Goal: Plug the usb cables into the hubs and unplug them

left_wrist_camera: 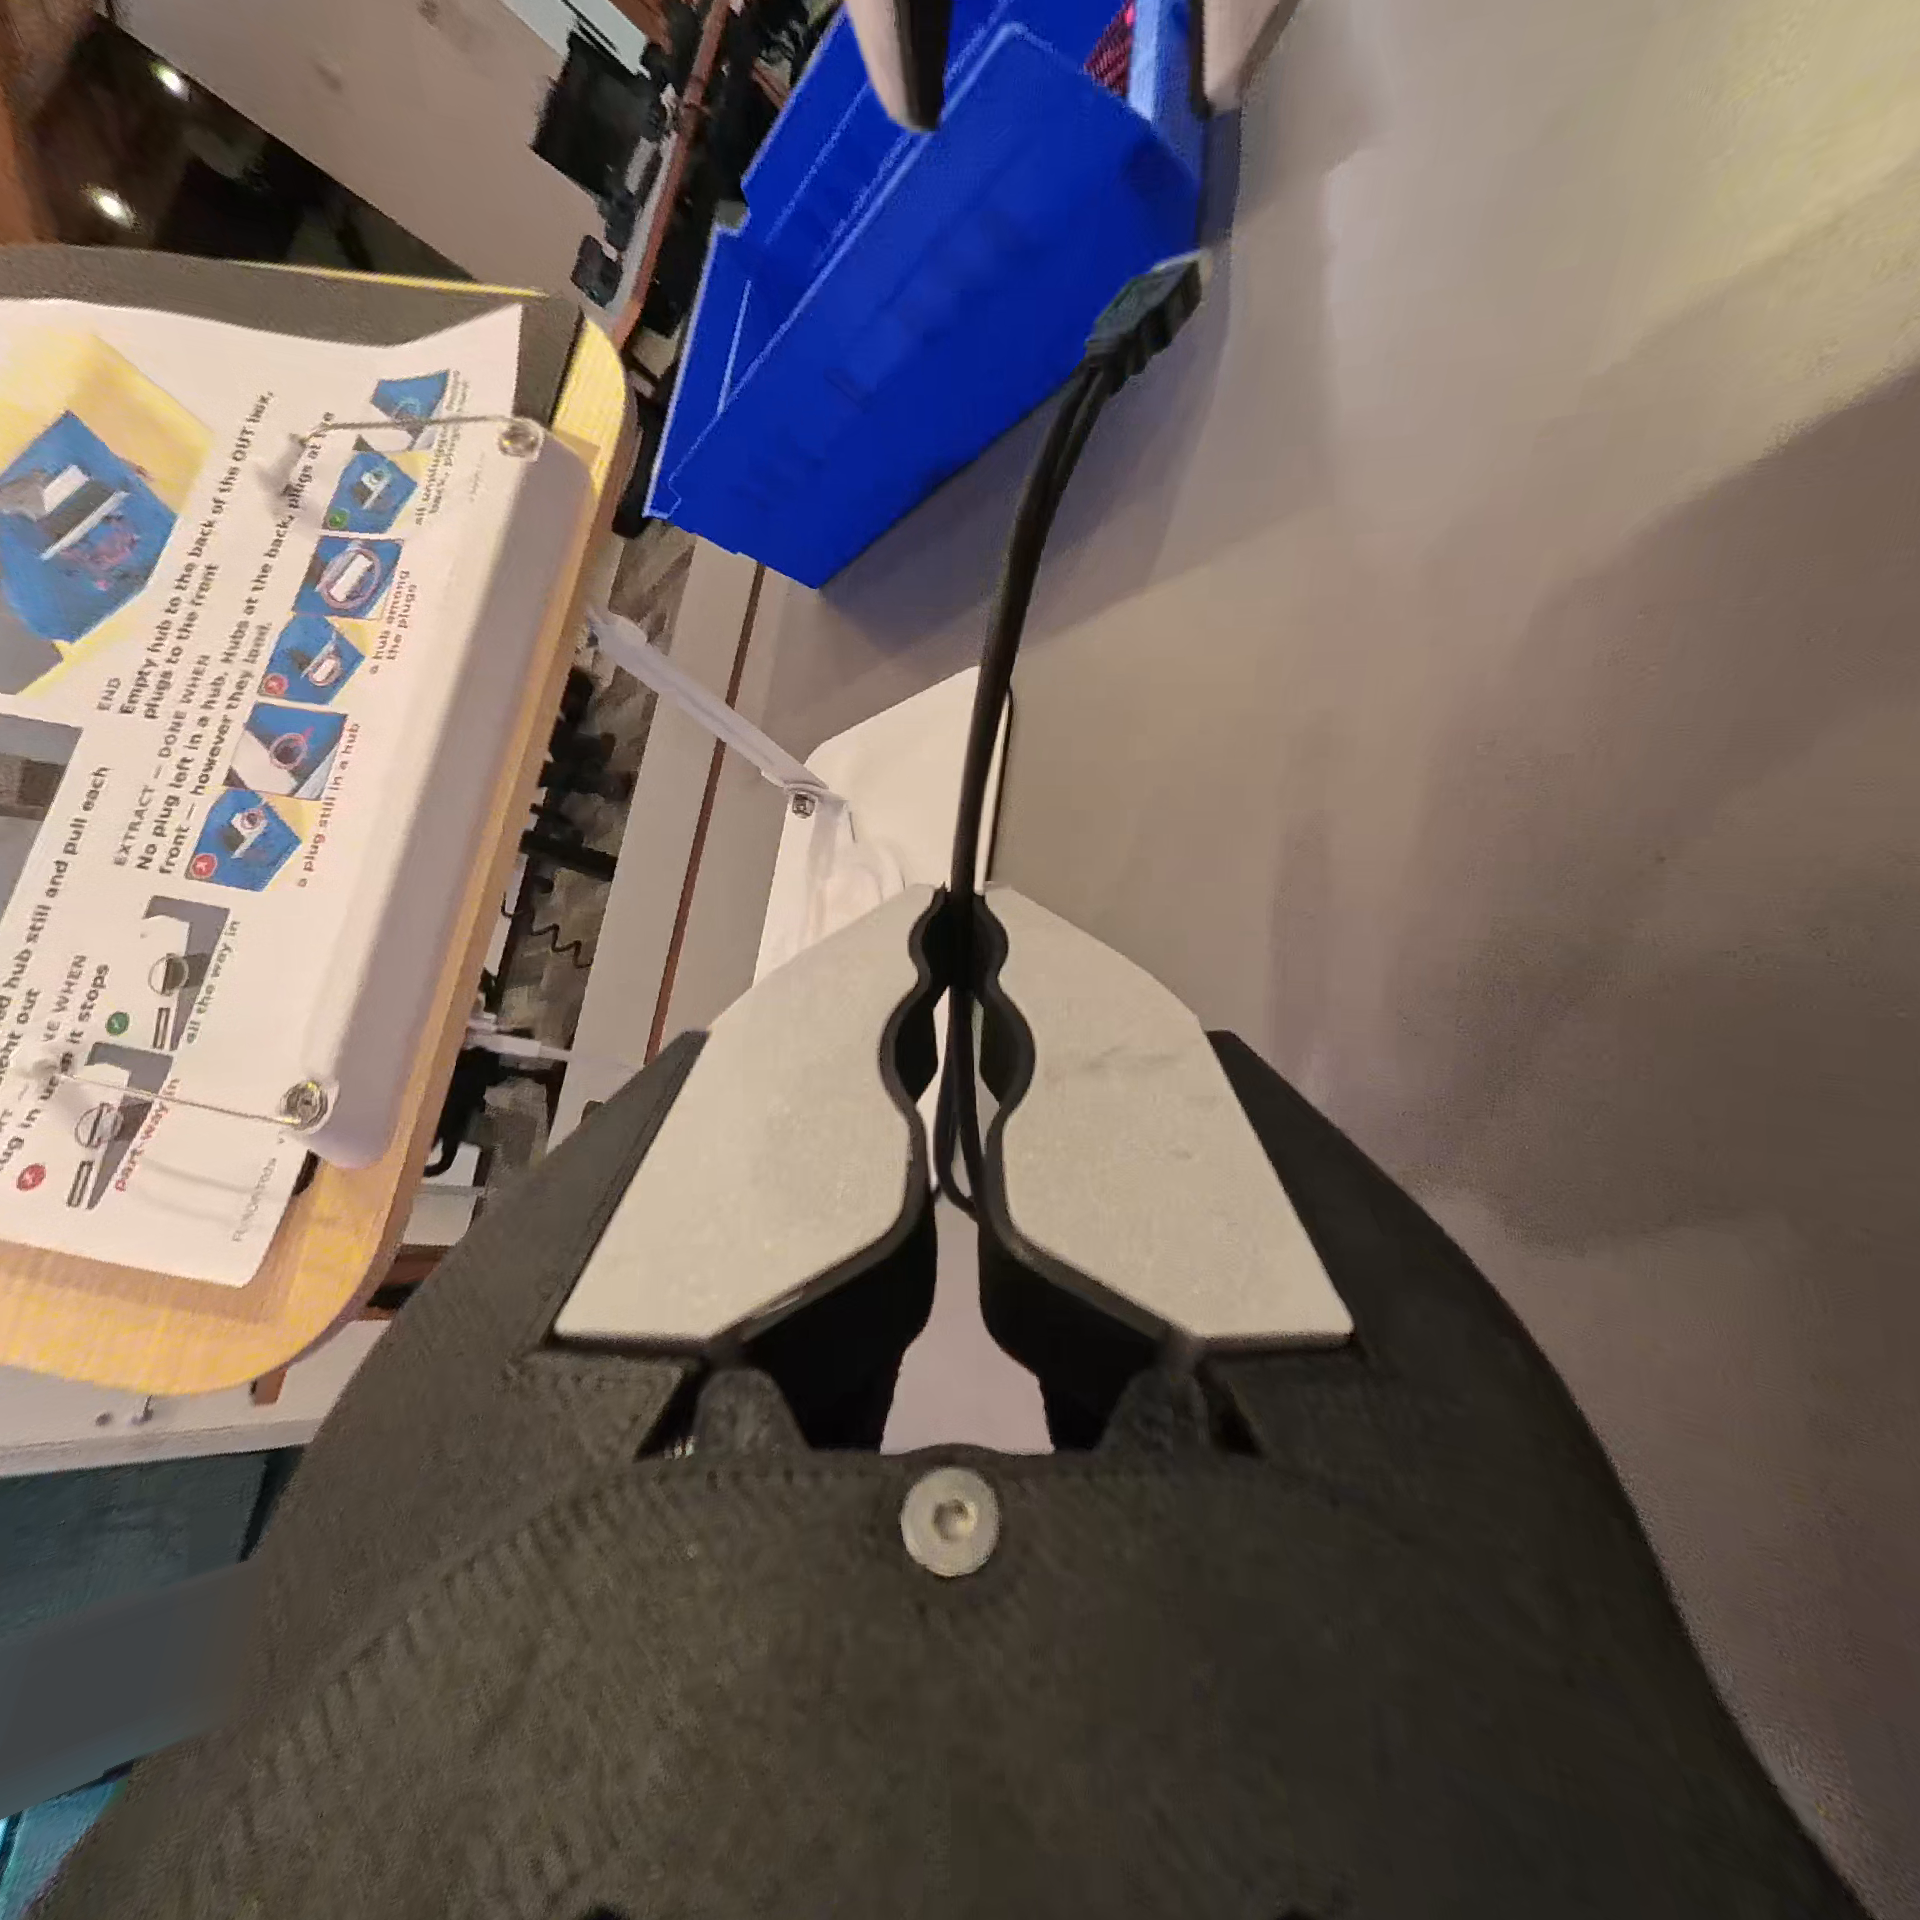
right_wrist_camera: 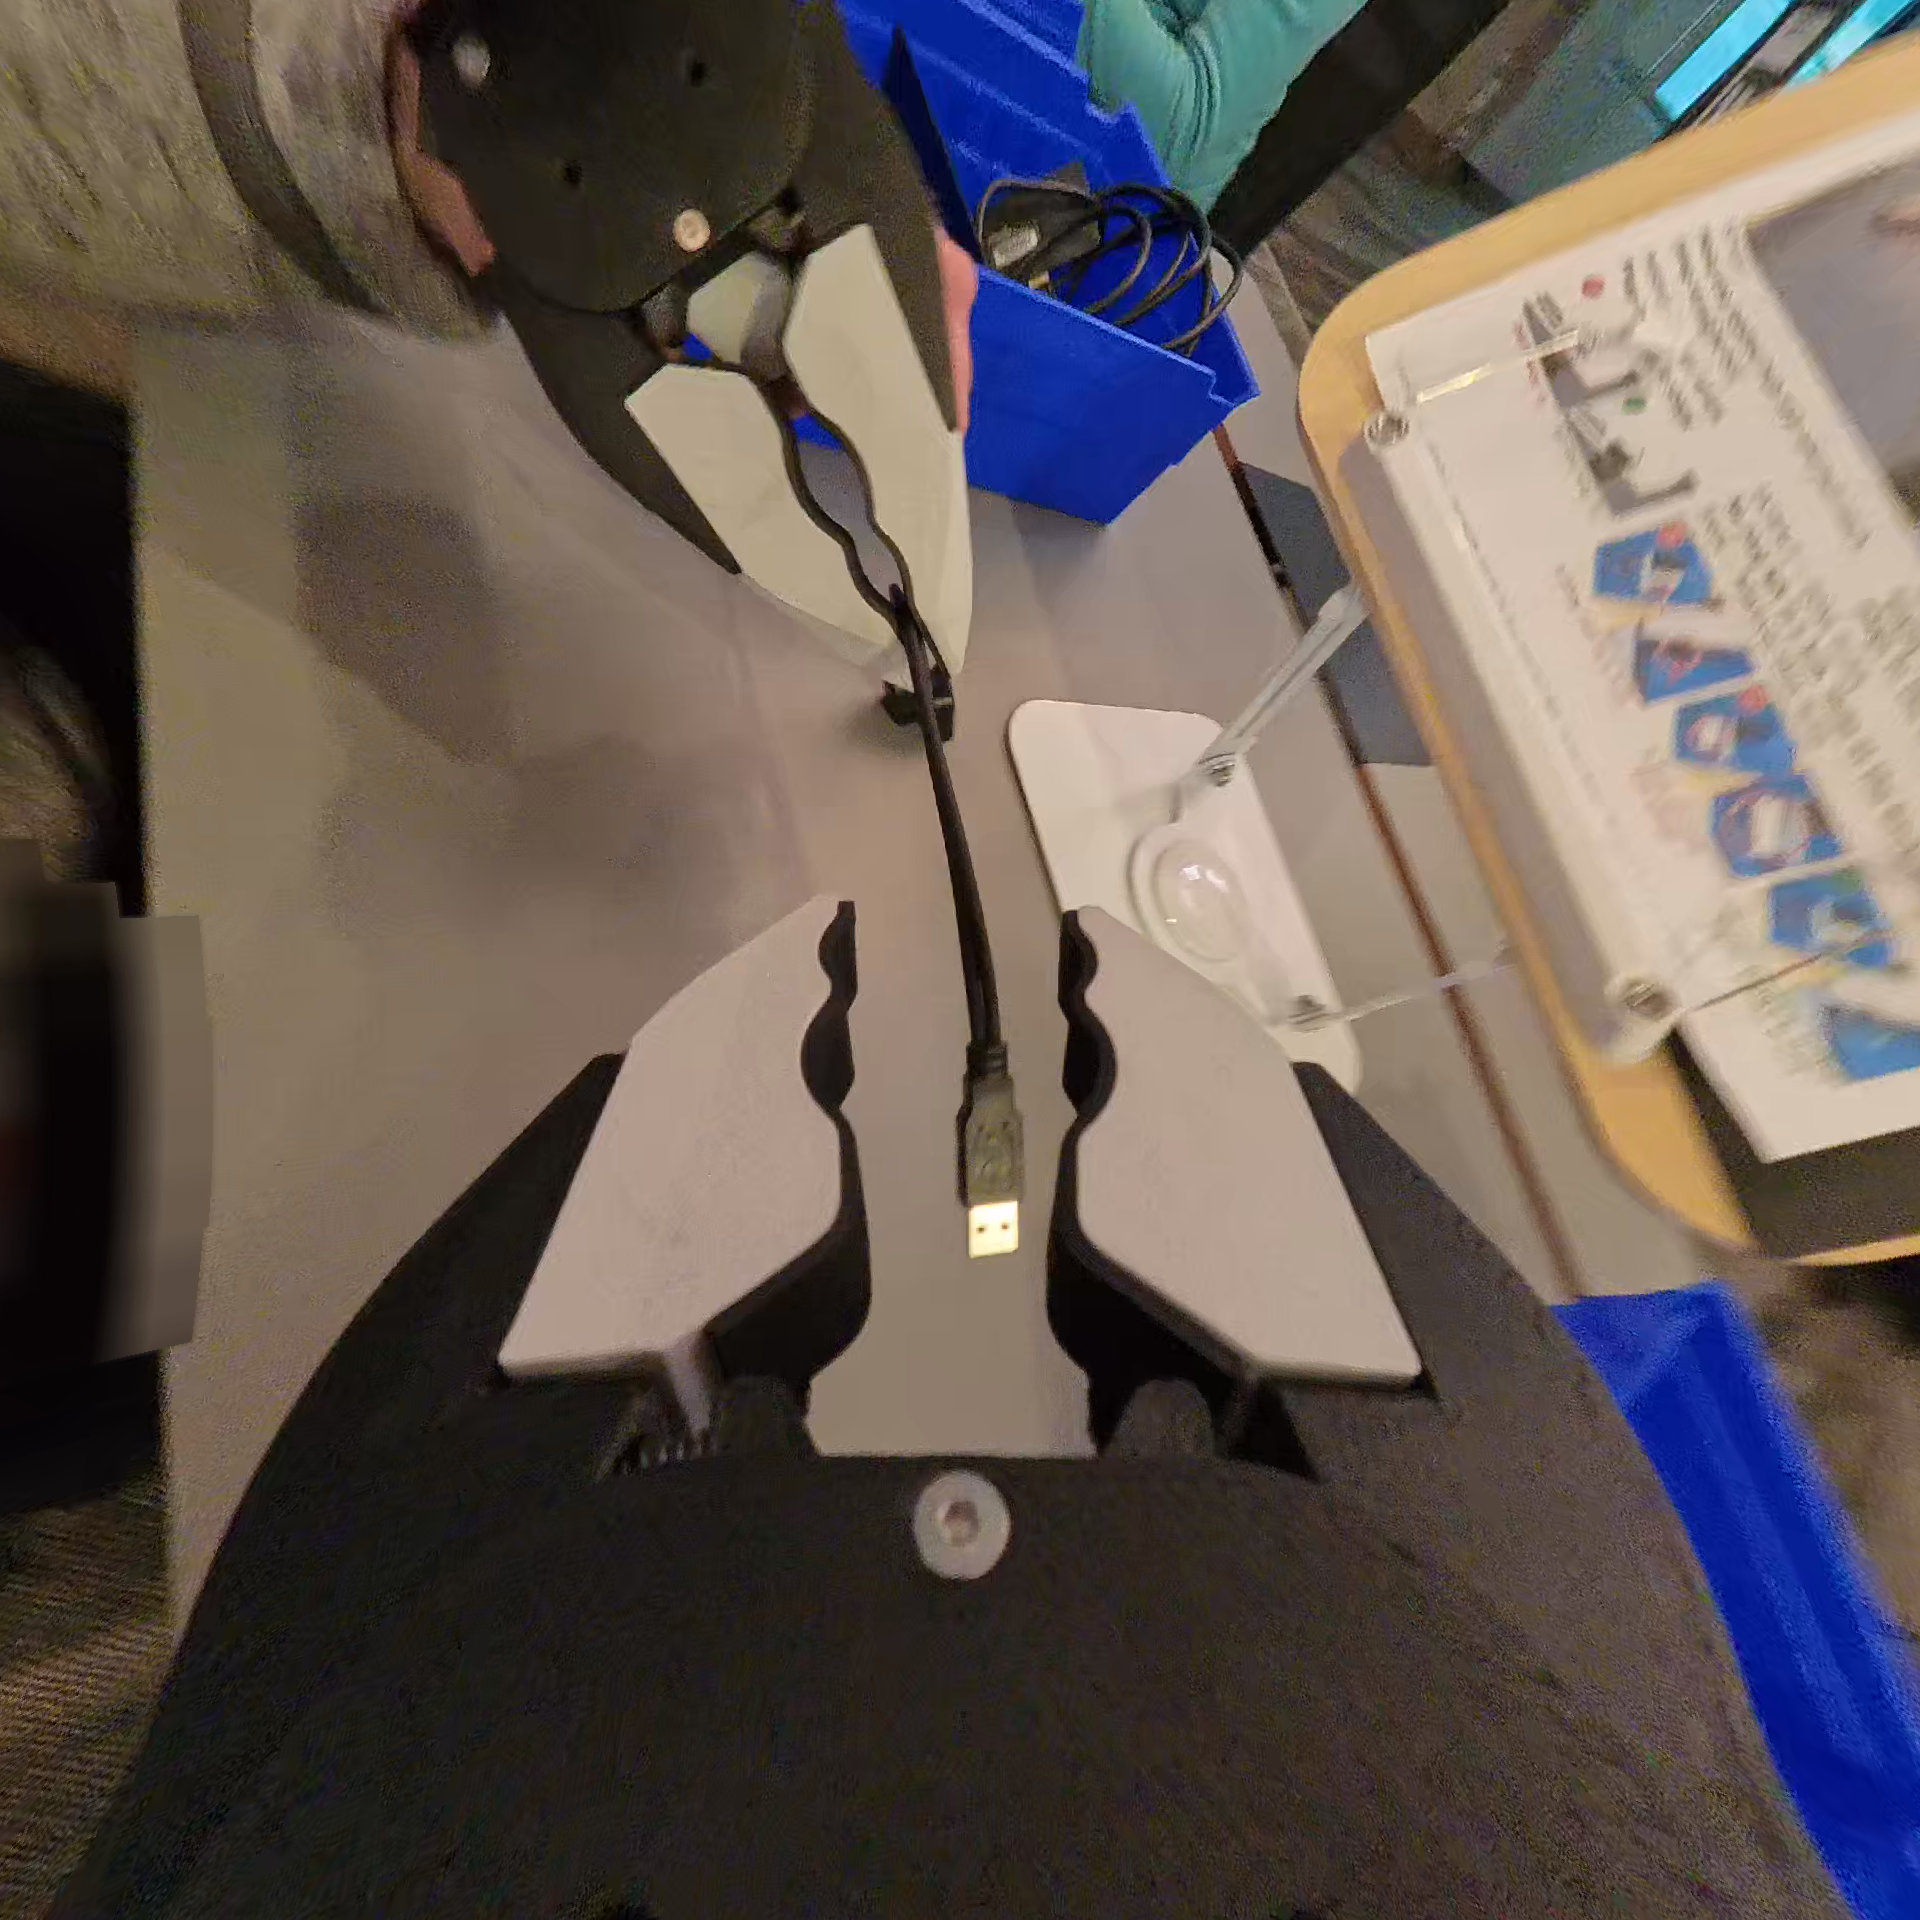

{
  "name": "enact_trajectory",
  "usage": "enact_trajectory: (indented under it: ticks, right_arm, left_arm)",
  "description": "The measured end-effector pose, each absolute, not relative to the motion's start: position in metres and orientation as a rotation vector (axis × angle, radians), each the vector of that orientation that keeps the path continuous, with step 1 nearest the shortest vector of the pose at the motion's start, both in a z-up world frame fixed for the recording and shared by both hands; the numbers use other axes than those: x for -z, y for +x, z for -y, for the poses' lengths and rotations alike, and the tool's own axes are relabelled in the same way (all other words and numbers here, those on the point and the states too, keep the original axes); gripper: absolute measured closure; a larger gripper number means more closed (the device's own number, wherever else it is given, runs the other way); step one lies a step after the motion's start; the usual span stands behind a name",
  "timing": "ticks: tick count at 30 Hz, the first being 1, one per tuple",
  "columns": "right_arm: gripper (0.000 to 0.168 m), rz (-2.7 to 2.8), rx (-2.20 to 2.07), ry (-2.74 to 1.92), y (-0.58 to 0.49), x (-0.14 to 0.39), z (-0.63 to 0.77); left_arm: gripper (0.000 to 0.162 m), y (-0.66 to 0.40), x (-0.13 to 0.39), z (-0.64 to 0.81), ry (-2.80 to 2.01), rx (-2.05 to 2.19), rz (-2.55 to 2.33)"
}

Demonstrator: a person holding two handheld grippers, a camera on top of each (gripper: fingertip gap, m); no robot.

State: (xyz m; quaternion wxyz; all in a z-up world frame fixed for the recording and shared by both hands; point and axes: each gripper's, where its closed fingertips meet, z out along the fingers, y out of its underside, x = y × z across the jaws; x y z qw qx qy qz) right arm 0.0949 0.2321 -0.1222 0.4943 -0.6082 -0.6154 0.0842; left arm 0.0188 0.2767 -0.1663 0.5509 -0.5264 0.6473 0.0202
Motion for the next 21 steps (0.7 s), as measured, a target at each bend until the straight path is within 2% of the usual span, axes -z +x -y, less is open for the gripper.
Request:
enact_trajectory:
  ticks: [7,10,11,16,20,21]
  right_arm:
    - [0.138,1.640,0.026,-1.421,0.054,0.151,-0.243]
    - [0.163,1.633,0.066,-1.354,0.048,0.159,-0.246]
    - [0.165,1.624,0.066,-1.351,0.049,0.158,-0.246]
    - [0.165,1.591,0.034,-1.377,0.052,0.159,-0.245]
    - [0.166,1.554,0.058,-1.365,0.059,0.145,-0.248]
    - [0.165,1.531,0.078,-1.359,0.065,0.138,-0.252]
  left_arm:
    - [0.161,0.044,0.168,-0.265,-1.230,-0.067,-1.613]
    - [0.161,0.050,0.166,-0.259,-1.221,-0.064,-1.614]
    - [0.161,0.051,0.167,-0.258,-1.211,-0.074,-1.621]
    - [0.161,0.054,0.167,-0.256,-1.186,-0.055,-1.607]
    - [0.150,0.053,0.152,-0.259,-1.142,-0.051,-1.507]
    - [0.137,0.049,0.147,-0.264,-1.141,-0.072,-1.463]
